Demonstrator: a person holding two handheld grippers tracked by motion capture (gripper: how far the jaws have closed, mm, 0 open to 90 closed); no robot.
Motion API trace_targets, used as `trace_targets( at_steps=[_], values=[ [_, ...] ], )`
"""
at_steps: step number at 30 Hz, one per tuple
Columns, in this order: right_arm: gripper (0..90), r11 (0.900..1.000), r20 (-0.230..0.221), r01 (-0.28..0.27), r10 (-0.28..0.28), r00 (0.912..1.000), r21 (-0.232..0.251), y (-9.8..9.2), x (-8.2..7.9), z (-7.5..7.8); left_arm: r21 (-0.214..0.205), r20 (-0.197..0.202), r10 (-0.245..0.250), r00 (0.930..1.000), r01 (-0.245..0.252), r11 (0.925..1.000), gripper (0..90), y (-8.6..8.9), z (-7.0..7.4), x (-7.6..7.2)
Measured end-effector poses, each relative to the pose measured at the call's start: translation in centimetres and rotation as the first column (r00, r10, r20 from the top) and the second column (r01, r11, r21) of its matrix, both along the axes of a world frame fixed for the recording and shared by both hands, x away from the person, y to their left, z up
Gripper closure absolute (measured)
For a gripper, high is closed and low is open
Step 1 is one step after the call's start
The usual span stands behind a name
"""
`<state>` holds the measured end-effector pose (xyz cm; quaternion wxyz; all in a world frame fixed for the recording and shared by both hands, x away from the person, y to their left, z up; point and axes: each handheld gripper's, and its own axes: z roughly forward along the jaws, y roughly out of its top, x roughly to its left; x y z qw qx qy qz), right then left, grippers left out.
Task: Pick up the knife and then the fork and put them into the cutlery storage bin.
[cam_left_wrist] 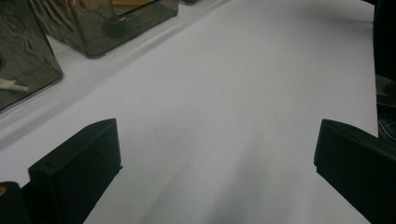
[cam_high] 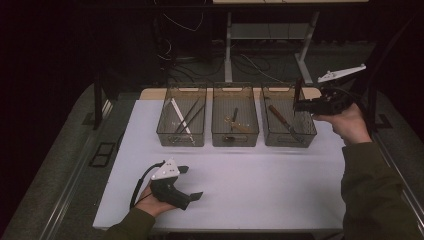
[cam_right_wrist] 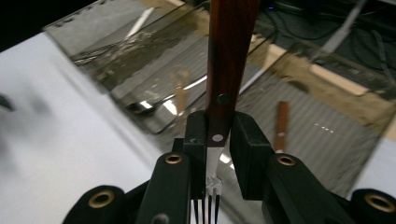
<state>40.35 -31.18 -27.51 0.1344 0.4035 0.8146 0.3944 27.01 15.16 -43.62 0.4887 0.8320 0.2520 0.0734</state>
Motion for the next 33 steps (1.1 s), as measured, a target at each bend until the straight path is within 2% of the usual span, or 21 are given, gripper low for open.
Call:
trace_targets(
  at_steps=[3, 7, 13, 20, 23, 29, 33],
  values=[
    [76.9, 0.9996, 0.015, 0.020, -0.020, 0.9997, -0.019, -0.1, 1.0, 0.4, 0.003, -0.001, -0.002, 1.0000, 0.002, 1.0000, 0.0, 0.0, 0.0, 0.0],
    [76.9, 0.9980, 0.009, 0.052, -0.052, 0.9986, -0.036, -0.2, 2.2, 0.6, 0.003, -0.001, -0.002, 1.0000, 0.002, 1.0000, 0.0, 0.0, 0.0, 0.0],
    [76.9, 0.9941, -0.005, 0.098, -0.098, 0.9951, -0.047, -0.6, 3.9, -0.3, -0.002, -0.001, -0.002, 1.0000, 0.002, 1.0000, 0.0, 0.0, 0.0, 0.0],
    [76.8, 0.9895, -0.080, 0.120, -0.126, 0.9888, -0.080, -0.5, 5.6, -2.4, 0.001, 0.000, -0.005, 1.0000, 0.005, 1.0000, 0.0, 0.0, 0.1, -0.1],
    [76.8, 0.9847, -0.108, 0.130, -0.143, 0.9839, -0.116, -0.5, 6.1, -3.6, -0.001, 0.001, -0.006, 1.0000, 0.006, 1.0000, 0.0, 0.1, 0.1, -0.1],
    [76.8, 0.9791, -0.175, 0.134, -0.160, 0.9713, -0.153, -0.5, 6.8, -6.6, -0.003, -0.001, -0.005, 1.0000, 0.005, 1.0000, 0.0, 0.0, 0.1, -0.1],
    [76.8, 0.9774, -0.198, 0.130, -0.162, 0.9667, -0.167, -0.2, 7.2, -7.7, -0.005, -0.001, -0.005, 1.0000, 0.005, 1.0000, 0.0, 0.0, 0.1, -0.1]
  ],
)
